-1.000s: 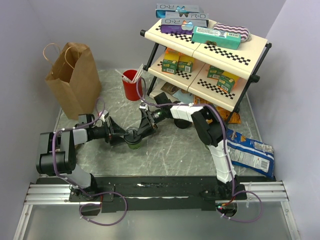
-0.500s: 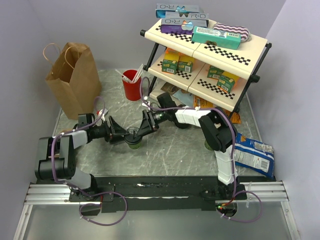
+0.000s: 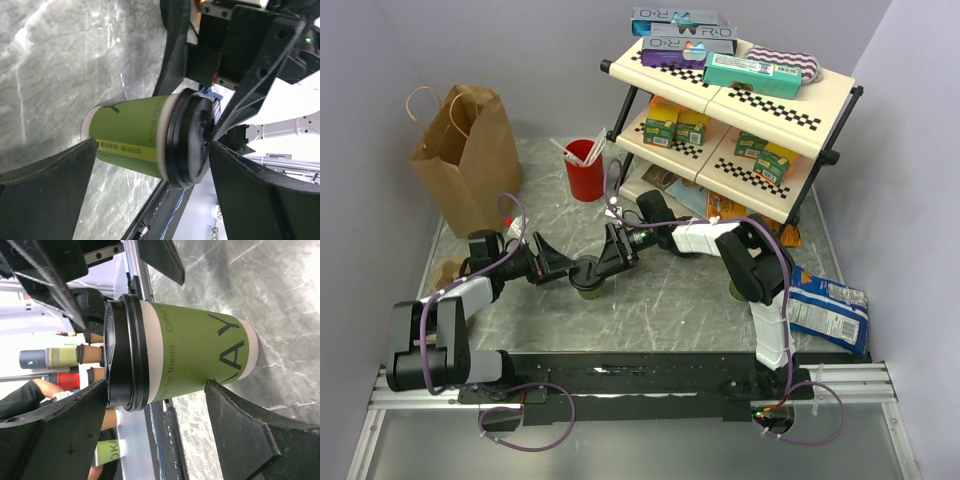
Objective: Pack the takeout coffee
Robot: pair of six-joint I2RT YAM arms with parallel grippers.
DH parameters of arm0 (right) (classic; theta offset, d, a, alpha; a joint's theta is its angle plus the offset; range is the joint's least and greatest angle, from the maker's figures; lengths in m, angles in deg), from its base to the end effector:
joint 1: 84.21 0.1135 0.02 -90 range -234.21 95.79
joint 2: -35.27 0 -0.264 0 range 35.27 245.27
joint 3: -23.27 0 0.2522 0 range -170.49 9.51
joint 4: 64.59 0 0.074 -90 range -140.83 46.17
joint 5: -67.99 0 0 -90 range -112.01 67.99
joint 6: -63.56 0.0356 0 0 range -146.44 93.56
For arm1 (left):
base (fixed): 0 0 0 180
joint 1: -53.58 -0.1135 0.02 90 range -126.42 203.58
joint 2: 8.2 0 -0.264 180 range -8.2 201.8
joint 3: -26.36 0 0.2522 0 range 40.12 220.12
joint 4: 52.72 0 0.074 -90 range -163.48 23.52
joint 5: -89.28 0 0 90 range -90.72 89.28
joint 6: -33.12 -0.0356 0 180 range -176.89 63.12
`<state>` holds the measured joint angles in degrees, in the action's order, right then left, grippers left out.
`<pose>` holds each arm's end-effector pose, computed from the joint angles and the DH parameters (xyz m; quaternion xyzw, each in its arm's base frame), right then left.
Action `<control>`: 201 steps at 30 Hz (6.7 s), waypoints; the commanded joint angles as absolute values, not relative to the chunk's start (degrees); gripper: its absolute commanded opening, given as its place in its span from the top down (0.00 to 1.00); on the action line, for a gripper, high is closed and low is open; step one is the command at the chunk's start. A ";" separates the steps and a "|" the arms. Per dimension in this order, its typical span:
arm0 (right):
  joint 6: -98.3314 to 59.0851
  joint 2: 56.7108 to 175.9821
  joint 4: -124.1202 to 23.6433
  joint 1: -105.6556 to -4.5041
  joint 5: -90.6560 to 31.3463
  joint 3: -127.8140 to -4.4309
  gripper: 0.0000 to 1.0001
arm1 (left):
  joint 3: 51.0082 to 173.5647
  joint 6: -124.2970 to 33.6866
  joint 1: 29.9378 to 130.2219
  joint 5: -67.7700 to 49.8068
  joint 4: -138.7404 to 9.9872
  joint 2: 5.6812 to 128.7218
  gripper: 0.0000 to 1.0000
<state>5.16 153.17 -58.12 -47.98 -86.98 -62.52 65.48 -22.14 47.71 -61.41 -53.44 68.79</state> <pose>0.3252 0.2783 0.1572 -0.2635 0.7500 0.6058 0.0337 0.2331 -0.0072 0.1589 -0.0643 0.8053 -0.5341 0.2490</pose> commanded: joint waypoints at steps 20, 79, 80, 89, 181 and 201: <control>14.26 156.64 -65.34 -48.52 -87.14 -67.39 0.12 | 68.86 -40.00 56.04 -62.51 -71.56 66.68 0.03; -1.21 151.28 -49.96 -48.96 -84.33 -61.33 0.01 | 84.76 -29.64 55.16 -63.04 -58.39 90.40 0.03; -1.39 151.54 -49.69 -48.96 -84.42 -61.42 0.01 | 84.85 -29.46 55.16 -63.12 -58.39 90.84 0.03; -3.76 153.92 -50.57 -48.96 -83.63 -59.40 0.04 | 81.34 -30.08 55.16 -56.98 -61.21 93.31 0.03; -4.90 150.75 -42.13 -53.27 -82.75 -65.98 0.09 | 86.79 -39.75 48.30 -62.24 -86.43 83.02 0.03; -8.86 153.22 -36.33 -52.39 -78.09 -67.57 0.10 | 87.32 -40.89 49.54 -60.57 -85.91 87.68 0.04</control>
<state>-5.97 152.12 -38.67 -53.09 -81.43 -66.32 86.55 -39.13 49.26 -62.37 -86.47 86.56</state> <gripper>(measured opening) 0.903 0.969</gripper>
